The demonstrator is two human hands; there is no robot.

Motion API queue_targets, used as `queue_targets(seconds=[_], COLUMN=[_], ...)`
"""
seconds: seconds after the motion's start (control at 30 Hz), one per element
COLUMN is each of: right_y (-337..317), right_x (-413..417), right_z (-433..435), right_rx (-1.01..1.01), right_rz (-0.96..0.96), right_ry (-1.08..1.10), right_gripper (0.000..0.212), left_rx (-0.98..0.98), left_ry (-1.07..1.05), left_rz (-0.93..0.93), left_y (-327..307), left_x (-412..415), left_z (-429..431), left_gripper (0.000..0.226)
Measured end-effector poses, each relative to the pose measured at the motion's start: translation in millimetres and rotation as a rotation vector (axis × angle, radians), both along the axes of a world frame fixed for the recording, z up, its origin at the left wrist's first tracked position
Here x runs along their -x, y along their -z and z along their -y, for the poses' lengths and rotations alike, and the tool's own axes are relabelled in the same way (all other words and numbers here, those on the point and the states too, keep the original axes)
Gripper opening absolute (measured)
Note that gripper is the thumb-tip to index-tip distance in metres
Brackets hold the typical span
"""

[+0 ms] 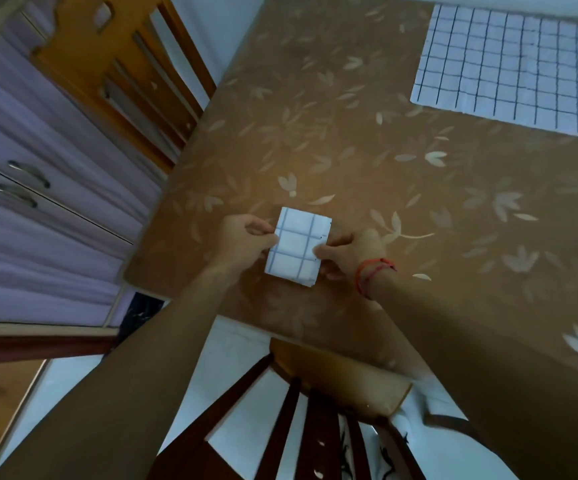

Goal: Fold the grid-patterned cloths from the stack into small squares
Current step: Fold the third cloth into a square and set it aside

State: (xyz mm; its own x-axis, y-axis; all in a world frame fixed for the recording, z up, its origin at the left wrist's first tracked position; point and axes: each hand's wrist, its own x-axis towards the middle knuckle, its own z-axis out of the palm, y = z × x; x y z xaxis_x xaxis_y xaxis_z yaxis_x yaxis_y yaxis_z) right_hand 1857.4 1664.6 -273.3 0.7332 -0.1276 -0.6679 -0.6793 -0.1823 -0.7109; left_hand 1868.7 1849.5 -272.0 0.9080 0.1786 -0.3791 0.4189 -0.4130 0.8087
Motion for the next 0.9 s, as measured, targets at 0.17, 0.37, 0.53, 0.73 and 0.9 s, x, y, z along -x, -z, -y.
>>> queue_targets(seconds=[0.17, 0.37, 0.53, 0.73, 0.9], right_y=[17, 22, 22, 24, 17], right_x=[-12, -15, -6, -5, 0], right_z=[-3, -6, -6, -6, -2], right_rx=[0.056, 0.077, 0.13, 0.214, 0.585], right_rz=[-0.009, -0.011, 0.023, 0.08, 0.318], right_ry=[-0.011, -0.011, -0.032, -0.085, -0.26], right_gripper=[0.015, 0.015, 0.012, 0.015, 0.018], left_rx=[-0.106, -0.219, -0.285, -0.331, -0.491], left_ry=[0.068, 0.138, 0.194, 0.216, 0.341], left_rz=[0.023, 0.071, 0.121, 0.18, 0.456], left_y=[21, 26, 26, 26, 34], left_x=[-10, -11, -4, -2, 1], left_z=[-4, -6, -6, -6, -15], left_gripper=[0.01, 0.009, 0.008, 0.008, 0.017])
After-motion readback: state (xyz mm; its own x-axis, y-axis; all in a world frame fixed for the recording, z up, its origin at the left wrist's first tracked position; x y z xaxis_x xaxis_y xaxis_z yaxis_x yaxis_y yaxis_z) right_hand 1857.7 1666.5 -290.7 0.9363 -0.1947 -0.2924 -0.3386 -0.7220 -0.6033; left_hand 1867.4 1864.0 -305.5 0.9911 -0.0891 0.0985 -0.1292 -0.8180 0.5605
